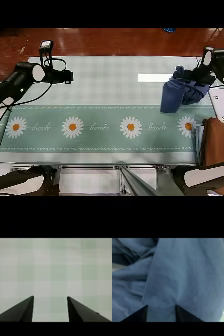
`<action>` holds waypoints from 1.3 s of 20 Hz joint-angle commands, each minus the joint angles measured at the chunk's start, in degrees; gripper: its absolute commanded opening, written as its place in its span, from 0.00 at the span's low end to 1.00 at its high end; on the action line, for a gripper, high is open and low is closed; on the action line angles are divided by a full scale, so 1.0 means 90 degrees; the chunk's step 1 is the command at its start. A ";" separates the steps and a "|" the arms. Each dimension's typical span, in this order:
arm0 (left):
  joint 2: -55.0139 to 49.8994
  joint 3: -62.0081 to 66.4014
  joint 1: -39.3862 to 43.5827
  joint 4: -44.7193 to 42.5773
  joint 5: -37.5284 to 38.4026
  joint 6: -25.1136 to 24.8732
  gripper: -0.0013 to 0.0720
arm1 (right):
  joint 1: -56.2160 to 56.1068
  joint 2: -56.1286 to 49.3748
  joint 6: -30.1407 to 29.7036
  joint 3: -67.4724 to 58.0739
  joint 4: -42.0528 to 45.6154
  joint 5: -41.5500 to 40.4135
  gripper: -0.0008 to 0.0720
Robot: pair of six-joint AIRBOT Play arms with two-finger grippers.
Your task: Fold the shirts.
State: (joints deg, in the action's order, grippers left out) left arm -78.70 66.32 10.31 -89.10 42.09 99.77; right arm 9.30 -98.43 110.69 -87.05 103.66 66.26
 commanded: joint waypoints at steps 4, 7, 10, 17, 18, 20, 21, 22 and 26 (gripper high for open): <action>0.0015 0.0007 -0.0007 0.0928 0.0357 -0.0012 0.71 | 0.0172 -0.0658 -0.0483 -0.0005 -0.0362 0.0539 0.14; 0.0420 0.0007 -0.0347 0.0818 0.1671 -0.0522 0.71 | 0.0177 -0.0265 -0.1506 -0.0095 -0.1081 0.0381 0.05; 0.1154 -0.0403 -0.0937 0.0930 0.2283 -0.0469 0.71 | 0.0175 0.0685 -0.1991 -0.0576 -0.1508 -0.0134 0.05; 0.4153 -0.3232 -0.1064 0.2310 0.1440 -0.0457 0.71 | 0.0170 0.2839 -0.2939 -0.2028 -0.4306 -0.1212 0.04; 0.4403 -0.3390 -0.1064 0.2307 0.1438 -0.0457 0.71 | 0.0170 0.2970 -0.3067 -0.2327 -0.4571 -0.1185 0.04; 0.4675 -0.3453 -0.1064 0.2312 0.1438 -0.0459 0.71 | 0.0170 0.3167 -0.3164 -0.2968 -0.4983 -0.1010 0.04; 0.4726 -0.3453 -0.1064 0.2312 0.1416 -0.0457 0.71 | 0.0170 0.3240 -0.3257 -0.3264 -0.5258 -0.0872 0.04; 0.4736 -0.3453 -0.1064 0.2322 0.1421 -0.0457 0.71 | 0.0170 0.3325 -0.3432 -0.3461 -0.5571 -0.0695 0.04; 0.4731 -0.3453 -0.1064 0.2582 0.1421 -0.0554 0.71 | -0.0765 0.3859 -0.3808 -0.3378 -0.5411 0.0622 0.04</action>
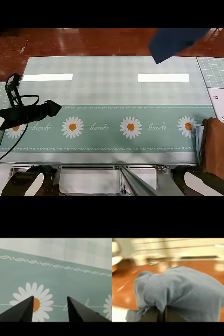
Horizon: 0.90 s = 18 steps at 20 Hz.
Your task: Fold the shirts.
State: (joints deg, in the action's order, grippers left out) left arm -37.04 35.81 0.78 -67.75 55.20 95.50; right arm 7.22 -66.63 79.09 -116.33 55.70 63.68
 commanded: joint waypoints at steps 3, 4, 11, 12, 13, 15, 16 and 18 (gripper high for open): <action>0.0104 -0.0063 -0.0005 0.0369 -0.0024 -0.0277 0.71 | -0.1848 0.0311 -0.0114 0.0639 0.0304 0.1562 0.04; 0.0104 -0.0063 -0.0005 0.0367 -0.0017 -0.0306 0.71 | -0.2363 0.0284 -0.0044 0.1083 0.0520 0.1472 0.04; 0.0104 -0.0063 -0.0005 0.0527 -0.0015 -0.0753 0.71 | -0.4653 -0.1161 0.1384 0.3801 0.1596 -0.0605 0.05; 0.0104 -0.0063 -0.0005 0.0529 -0.0017 -0.0755 0.71 | -0.4847 -0.1566 0.1506 0.3825 0.1518 -0.0848 0.05; 0.0104 -0.0063 -0.0005 0.0525 -0.0015 -0.0760 0.71 | -0.5039 -0.1979 0.1596 0.3825 0.1324 -0.1175 0.05; 0.0104 -0.0063 -0.0005 0.0525 -0.0015 -0.0758 0.71 | -0.5289 -0.2647 0.1642 0.3825 0.0692 -0.1746 0.05; 0.0104 -0.0063 -0.0005 0.0527 -0.0015 -0.0758 0.71 | -0.5355 -0.2895 0.1639 0.3825 0.0325 -0.1904 0.05; 0.0104 -0.0063 -0.0005 0.0527 -0.0017 -0.0758 0.71 | -0.5384 -0.3220 0.1610 0.3813 -0.0457 -0.2057 0.43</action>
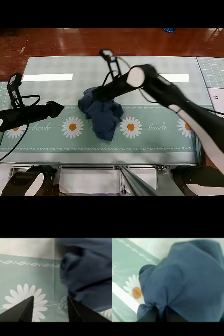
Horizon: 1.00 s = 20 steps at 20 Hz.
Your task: Fold the shirts.
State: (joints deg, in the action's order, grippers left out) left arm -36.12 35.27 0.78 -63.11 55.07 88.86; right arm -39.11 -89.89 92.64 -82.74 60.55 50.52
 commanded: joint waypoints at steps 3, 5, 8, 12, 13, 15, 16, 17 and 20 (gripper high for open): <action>0.0002 0.0000 -0.0012 0.0007 -0.0002 -0.0046 0.71 | 0.0245 -0.0447 -0.0403 -0.0274 -0.1098 0.0138 0.57; 0.0005 0.0083 -0.0204 -0.0209 0.0002 -0.0141 0.71 | 0.1088 0.0165 -0.0486 -0.0522 -0.0733 0.0969 0.57; -0.0036 0.0136 -0.1219 -0.0189 0.0214 -0.0058 0.71 | 0.2722 0.1523 -0.0248 -0.0389 0.0891 0.2174 0.57; -0.0763 -0.0814 -0.1727 0.1362 0.1394 -0.0755 0.71 | 0.4486 0.3334 0.0279 0.1991 0.1889 0.1962 0.57; -0.0981 -0.1076 -0.1695 0.1566 0.1229 -0.0957 0.71 | 0.4762 0.3733 0.0274 0.2824 0.1620 0.1625 0.57; -0.1498 -0.1188 -0.1705 0.1693 0.0789 -0.0974 0.71 | 0.5083 0.4405 0.0197 0.4354 0.0913 0.1069 0.57; -0.1741 -0.1120 -0.1702 0.1821 0.0668 -0.1069 0.71 | 0.5136 0.4641 0.0053 0.4962 0.0495 0.0942 0.57; -0.2067 -0.1037 -0.1693 0.1979 0.0668 -0.1365 0.71 | 0.5122 0.4799 -0.0066 0.5425 0.0124 0.0860 0.57; -0.3109 -0.0789 -0.1671 0.2021 0.0680 -0.1591 0.71 | 0.4758 0.4928 -0.0512 0.6317 -0.0874 0.0806 0.57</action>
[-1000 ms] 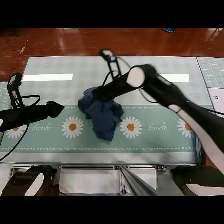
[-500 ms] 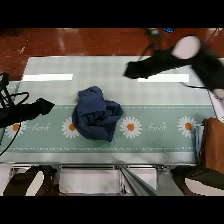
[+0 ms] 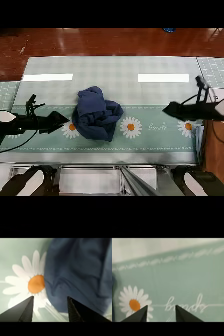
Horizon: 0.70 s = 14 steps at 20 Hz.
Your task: Fold the shirts.
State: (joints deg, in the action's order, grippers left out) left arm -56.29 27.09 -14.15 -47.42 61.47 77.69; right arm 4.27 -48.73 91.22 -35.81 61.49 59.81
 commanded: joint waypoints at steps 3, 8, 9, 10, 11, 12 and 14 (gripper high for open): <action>-0.1702 0.0488 0.0087 0.0311 0.0002 -0.0403 0.71 | -0.1003 0.0352 -0.0444 0.1270 -0.1093 -0.0355 0.57; -0.2380 0.1137 0.0852 0.0517 -0.0296 -0.0406 0.71 | -0.2016 0.0058 0.0197 0.1268 -0.1309 -0.1443 0.57; -0.2475 0.1280 0.1025 0.0515 -0.0381 -0.0389 0.71 | -0.2110 -0.0070 0.0197 0.1268 -0.1428 -0.1523 0.57; -0.2562 0.1413 0.1171 0.0512 -0.0410 -0.0389 0.71 | -0.2212 -0.0233 0.0194 0.1268 -0.1520 -0.1596 0.57; -0.2654 0.1552 0.1277 0.0510 -0.0406 -0.0391 0.60 | -0.2312 -0.0403 0.0189 0.1268 -0.1600 -0.1664 0.57; -0.2725 0.1651 0.1324 0.0508 -0.0352 -0.0398 0.16 | -0.2385 -0.0566 0.0177 0.1268 -0.1705 -0.1734 0.57; -0.2771 0.1778 0.1321 0.0508 -0.0313 -0.0476 0.04 | -0.2526 -0.0930 0.0051 0.1248 -0.2059 -0.1994 0.57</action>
State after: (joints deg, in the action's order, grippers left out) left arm -79.68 40.71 -3.68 -43.66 57.71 73.91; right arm -16.10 -53.21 92.40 -24.58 47.20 45.47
